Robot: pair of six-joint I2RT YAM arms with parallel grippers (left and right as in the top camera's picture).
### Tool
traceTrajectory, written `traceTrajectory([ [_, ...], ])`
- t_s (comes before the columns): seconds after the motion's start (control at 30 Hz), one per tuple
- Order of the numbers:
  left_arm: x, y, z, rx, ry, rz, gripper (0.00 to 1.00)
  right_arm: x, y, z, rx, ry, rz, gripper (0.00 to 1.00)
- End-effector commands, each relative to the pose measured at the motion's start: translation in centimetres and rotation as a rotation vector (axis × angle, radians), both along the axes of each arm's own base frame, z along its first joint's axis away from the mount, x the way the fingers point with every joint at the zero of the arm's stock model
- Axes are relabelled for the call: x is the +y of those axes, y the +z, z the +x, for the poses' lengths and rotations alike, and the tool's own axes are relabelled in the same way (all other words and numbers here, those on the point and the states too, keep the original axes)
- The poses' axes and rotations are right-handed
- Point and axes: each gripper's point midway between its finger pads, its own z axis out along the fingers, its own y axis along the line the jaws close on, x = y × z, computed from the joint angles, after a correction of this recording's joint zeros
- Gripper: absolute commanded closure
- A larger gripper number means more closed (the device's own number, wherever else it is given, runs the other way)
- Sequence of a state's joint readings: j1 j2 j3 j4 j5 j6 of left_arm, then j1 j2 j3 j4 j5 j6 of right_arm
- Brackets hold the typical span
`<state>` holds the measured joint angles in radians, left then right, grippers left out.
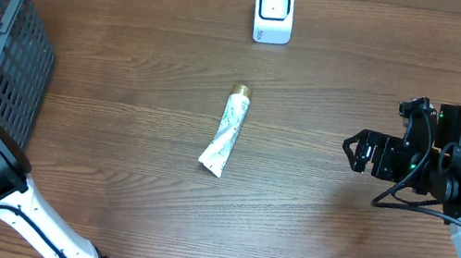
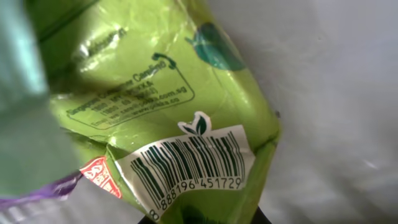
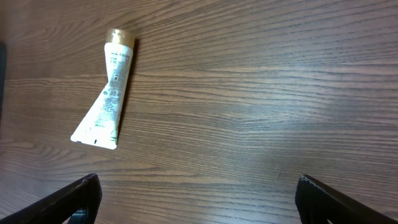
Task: Scan the item barcode
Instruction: 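Carry the green pouch out and place it beside the white tube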
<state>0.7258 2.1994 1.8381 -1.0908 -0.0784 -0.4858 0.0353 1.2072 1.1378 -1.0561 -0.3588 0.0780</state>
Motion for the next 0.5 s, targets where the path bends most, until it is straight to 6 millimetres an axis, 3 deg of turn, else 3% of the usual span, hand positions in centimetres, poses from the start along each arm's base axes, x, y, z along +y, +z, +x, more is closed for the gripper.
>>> traceTrajectory([
  [0.0,0.3,3.7,2.3,-0.064,-0.066,0.076,0.96,0.0,0.7,0.4,-0.024,0.001,-0.005,0.0],
  [0.2,-1.0,9.0,3.3,-0.154,-0.099,0.147,0.96,0.0,0.7,0.4,-0.025,0.001,-0.005,0.0],
  [0.47,-3.7,19.8,2.8,-0.333,-0.16,0.306,0.96,0.0,0.8,0.5,-0.031,0.001,-0.005,0.0],
])
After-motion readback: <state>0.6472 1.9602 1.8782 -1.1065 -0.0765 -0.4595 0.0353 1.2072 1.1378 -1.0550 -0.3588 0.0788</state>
